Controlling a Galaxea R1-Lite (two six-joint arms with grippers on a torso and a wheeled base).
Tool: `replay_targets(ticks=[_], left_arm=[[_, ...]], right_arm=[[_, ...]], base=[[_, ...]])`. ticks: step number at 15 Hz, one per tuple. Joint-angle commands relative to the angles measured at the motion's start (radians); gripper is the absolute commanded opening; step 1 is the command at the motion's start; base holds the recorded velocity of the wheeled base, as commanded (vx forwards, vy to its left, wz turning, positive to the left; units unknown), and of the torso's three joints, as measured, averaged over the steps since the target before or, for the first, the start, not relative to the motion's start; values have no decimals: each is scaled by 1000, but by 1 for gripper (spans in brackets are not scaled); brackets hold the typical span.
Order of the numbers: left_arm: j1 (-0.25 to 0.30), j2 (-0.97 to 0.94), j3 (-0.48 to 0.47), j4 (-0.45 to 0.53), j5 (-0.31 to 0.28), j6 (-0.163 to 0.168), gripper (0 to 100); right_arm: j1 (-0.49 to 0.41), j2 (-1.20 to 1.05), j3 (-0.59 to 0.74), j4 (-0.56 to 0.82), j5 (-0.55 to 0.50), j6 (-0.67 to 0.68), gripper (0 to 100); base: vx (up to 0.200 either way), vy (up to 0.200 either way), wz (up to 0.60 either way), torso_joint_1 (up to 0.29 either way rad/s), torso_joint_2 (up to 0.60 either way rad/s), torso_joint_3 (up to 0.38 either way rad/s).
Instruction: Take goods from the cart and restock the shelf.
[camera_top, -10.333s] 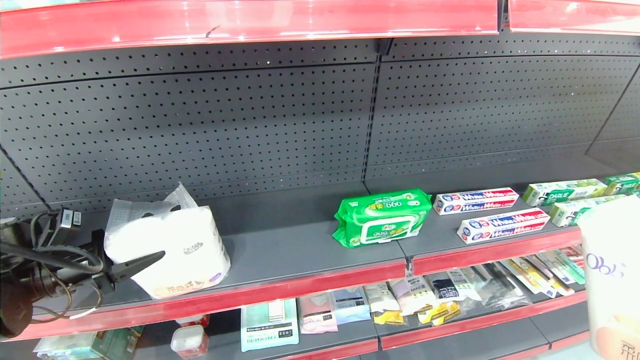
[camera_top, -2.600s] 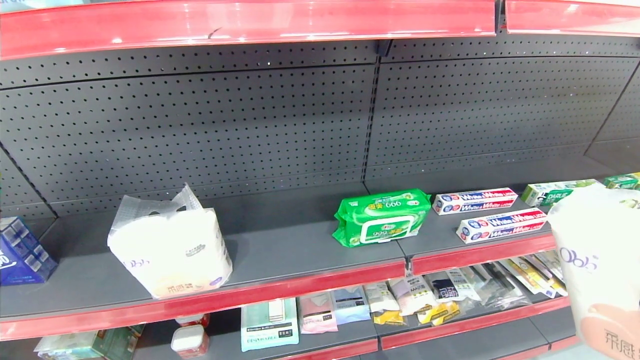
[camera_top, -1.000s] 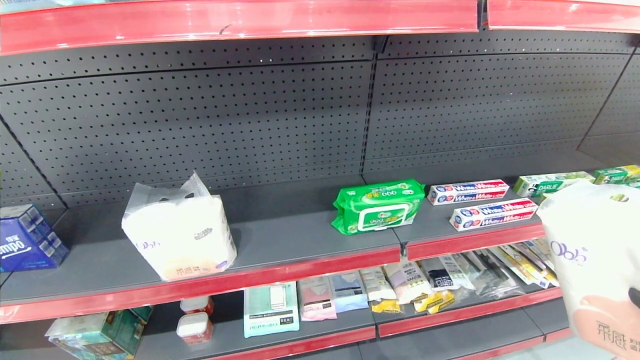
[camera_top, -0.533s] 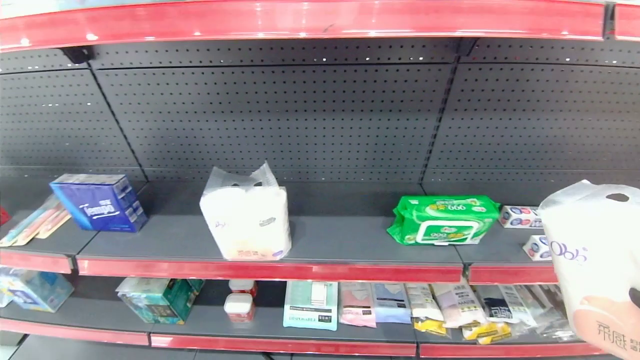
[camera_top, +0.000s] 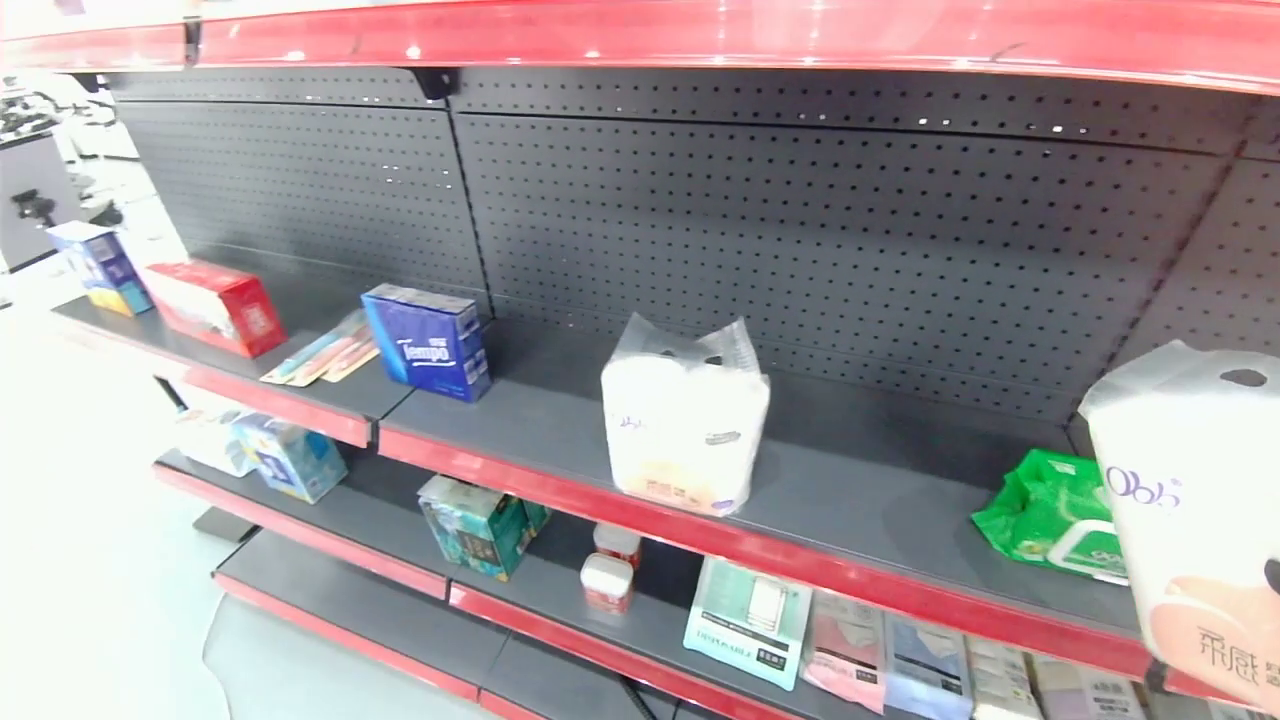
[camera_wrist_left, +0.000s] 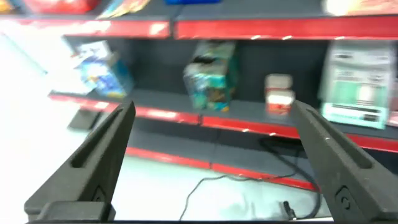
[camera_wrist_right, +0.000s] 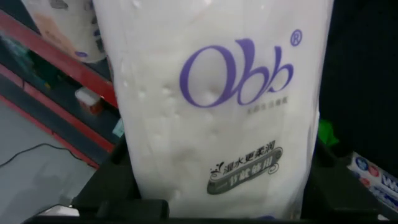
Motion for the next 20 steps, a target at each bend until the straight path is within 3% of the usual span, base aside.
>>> replay_targets(ticks=[1, 4, 6, 7, 8, 9, 10, 11, 12, 13, 16, 20], left_arm=[[0, 3, 0, 1, 1, 0, 100], [0, 3, 2, 1, -4, -9, 100], [0, 3, 3, -2, -1, -43, 100], [0, 3, 23, -31, -6, -103, 100], [-2, 3, 54, -108, -7, -198, 100], [0, 3, 88, -194, -7, -273, 100], [0, 3, 99, -228, -9, -289, 100], [0, 3, 105, -243, -15, -282, 100], [0, 3, 105, -243, -84, -189, 100], [0, 3, 105, -244, -107, -164, 100], [4, 14, 105, -221, 63, -196, 100], [12, 5, 105, -226, 100, -193, 100]], right_arm=[[0, 3, -2, 2, 0, -1, 0], [3, 34, -66, 2, 8, -6, 0], [31, 109, -138, -1, 69, -6, 0], [60, 152, -138, -29, 71, -3, 0], [95, 192, -125, -84, 69, 7, 0], [117, 235, -108, -144, 69, 7, 0], [123, 256, -99, -179, 68, 7, 0], [125, 299, -82, -234, 68, 7, 0], [126, 338, -69, -272, 68, 10, 0], [126, 350, -71, -276, 68, 34, 0], [126, 361, -65, -277, 69, 57, 0], [126, 378, -77, -282, 71, 60, 0]], base=[[0, 0, 0, 0, 0, 0], [0, 0, 0, 0, 0, 0], [0, 0, 0, 0, 0, 0], [0, 0, 0, 0, 0, 0], [0, 0, 0, 0, 0, 0], [0, 0, 0, 0, 0, 0], [0, 0, 0, 0, 0, 0], [0, 0, 0, 0, 0, 0], [0, 0, 0, 0, 0, 0], [0, 0, 0, 0, 0, 0], [0, 0, 0, 0, 0, 0], [0, 0, 0, 0, 0, 0]])
